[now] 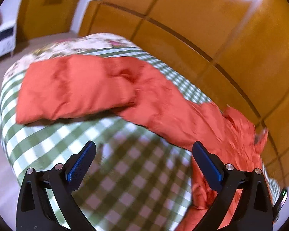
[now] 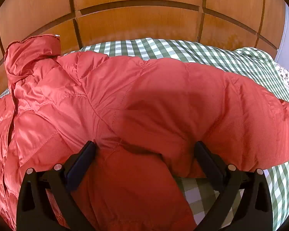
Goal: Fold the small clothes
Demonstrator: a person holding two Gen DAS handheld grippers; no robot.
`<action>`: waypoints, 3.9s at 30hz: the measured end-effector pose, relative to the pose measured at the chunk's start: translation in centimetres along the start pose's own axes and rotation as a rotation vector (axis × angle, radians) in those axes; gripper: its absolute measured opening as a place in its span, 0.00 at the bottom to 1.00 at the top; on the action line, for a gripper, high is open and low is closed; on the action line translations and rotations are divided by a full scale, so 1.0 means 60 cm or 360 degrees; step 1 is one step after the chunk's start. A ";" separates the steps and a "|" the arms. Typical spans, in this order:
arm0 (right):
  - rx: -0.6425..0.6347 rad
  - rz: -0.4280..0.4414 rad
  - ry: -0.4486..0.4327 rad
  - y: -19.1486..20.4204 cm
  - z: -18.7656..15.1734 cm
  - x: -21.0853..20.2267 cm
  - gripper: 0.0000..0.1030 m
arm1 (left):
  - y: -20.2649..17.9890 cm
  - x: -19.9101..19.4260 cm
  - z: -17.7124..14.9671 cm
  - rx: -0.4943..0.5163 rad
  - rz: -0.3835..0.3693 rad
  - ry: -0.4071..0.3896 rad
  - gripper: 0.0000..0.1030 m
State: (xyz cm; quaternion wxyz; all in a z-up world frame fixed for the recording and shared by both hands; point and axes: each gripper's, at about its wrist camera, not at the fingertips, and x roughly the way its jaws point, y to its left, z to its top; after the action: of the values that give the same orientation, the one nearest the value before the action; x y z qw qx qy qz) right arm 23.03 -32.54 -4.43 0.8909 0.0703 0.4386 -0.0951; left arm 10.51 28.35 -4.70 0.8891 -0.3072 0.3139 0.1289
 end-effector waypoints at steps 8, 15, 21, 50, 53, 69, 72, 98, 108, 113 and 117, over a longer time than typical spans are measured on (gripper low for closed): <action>-0.0001 0.0001 0.0000 -0.001 0.000 0.000 0.98 | 0.078 0.014 0.020 -0.0270 0.0017 -0.0034 0.96; -0.0008 -0.0005 0.0000 -0.001 0.000 0.000 0.98 | 0.140 0.028 0.103 -0.0412 0.0140 -0.0121 0.93; -0.0010 -0.0008 -0.0001 0.001 0.000 0.000 0.98 | 0.218 0.017 0.180 -0.0580 0.0162 -0.0194 0.80; -0.0024 -0.0020 -0.0003 0.004 -0.002 0.002 0.98 | 0.128 -0.026 0.236 -0.0428 0.0087 -0.0468 0.05; -0.0024 -0.0019 -0.0002 0.004 -0.002 0.002 0.98 | 0.055 -0.055 0.239 -0.0288 -0.0002 -0.0544 0.05; -0.0020 -0.0015 -0.0002 0.003 -0.001 0.002 0.98 | -0.368 -0.006 0.024 0.0726 -0.0477 -0.0215 0.05; -0.0019 -0.0014 -0.0002 0.003 -0.001 0.001 0.98 | -0.422 0.030 -0.035 0.0775 -0.0458 -0.0040 0.05; -0.0027 -0.0020 0.0002 0.003 -0.001 0.004 0.98 | -0.500 0.117 -0.235 0.1177 -0.0652 0.0249 0.92; -0.0019 0.0007 0.0061 -0.002 0.004 0.008 0.98 | -0.279 0.034 -0.137 0.0654 -0.0289 -0.0063 0.84; -0.0067 0.0133 -0.0144 0.053 0.023 -0.072 0.95 | -0.182 0.055 -0.139 0.0364 -0.0220 0.0010 0.79; -0.0157 0.0656 -0.0022 0.154 0.024 -0.092 0.93 | -0.181 0.063 -0.139 0.0369 -0.0259 0.0049 0.79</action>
State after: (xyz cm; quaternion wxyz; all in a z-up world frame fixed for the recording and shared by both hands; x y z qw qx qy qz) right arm 22.98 -23.25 1.23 0.8968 0.1142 0.4129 0.1103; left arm 14.03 14.79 -7.19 0.9212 -0.2288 0.3142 0.0144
